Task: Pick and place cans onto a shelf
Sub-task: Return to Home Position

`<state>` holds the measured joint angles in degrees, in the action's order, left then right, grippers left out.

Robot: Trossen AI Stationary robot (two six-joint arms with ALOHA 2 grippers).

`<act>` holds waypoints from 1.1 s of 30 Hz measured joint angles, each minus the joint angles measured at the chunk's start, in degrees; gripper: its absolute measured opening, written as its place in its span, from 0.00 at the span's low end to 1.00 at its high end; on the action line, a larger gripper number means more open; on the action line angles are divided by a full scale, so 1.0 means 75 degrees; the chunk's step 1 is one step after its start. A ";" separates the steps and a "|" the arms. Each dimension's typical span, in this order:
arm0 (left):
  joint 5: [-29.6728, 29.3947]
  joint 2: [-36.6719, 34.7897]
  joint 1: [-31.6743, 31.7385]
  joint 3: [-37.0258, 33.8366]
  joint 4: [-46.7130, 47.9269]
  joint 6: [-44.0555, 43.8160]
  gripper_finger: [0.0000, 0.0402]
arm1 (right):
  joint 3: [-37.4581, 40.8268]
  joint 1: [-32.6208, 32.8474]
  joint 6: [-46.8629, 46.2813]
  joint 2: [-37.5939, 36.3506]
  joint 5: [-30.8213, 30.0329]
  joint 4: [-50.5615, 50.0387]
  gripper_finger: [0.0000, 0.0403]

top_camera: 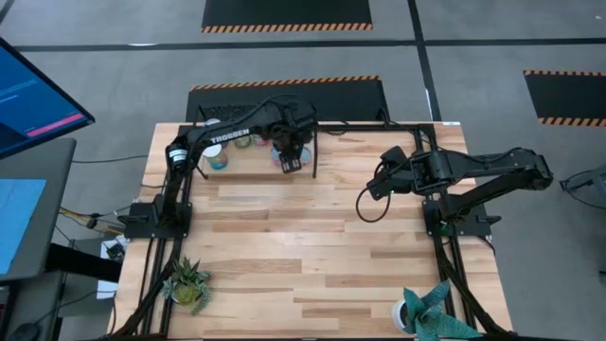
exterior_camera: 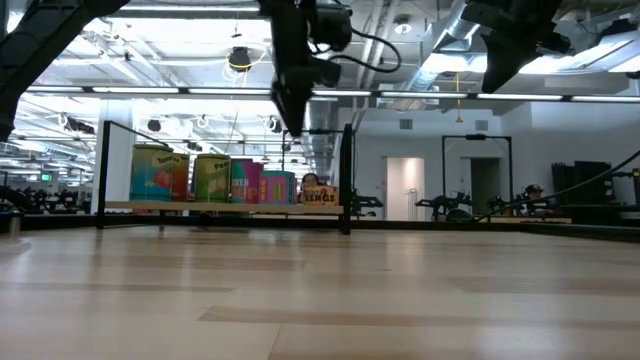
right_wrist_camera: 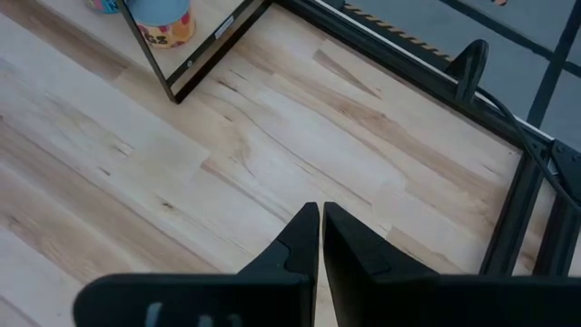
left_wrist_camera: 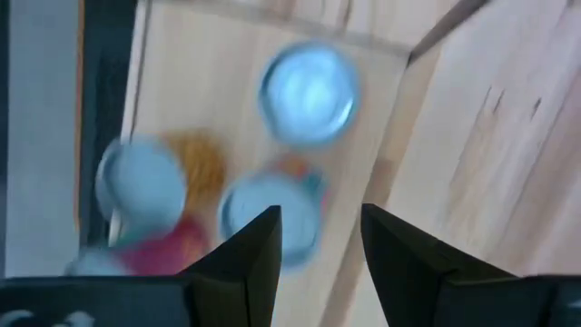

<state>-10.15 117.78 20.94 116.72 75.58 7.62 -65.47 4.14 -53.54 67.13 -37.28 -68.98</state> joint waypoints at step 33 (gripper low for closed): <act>-0.2192 -0.2291 -0.1819 0.0045 0.1911 -0.1412 0.35 | -0.0003 0.0147 0.4884 -0.0107 0.1625 0.3838 0.11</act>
<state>-26.59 100.60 7.30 117.07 89.91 -2.97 -65.49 5.25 -16.91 66.33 -25.09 -40.20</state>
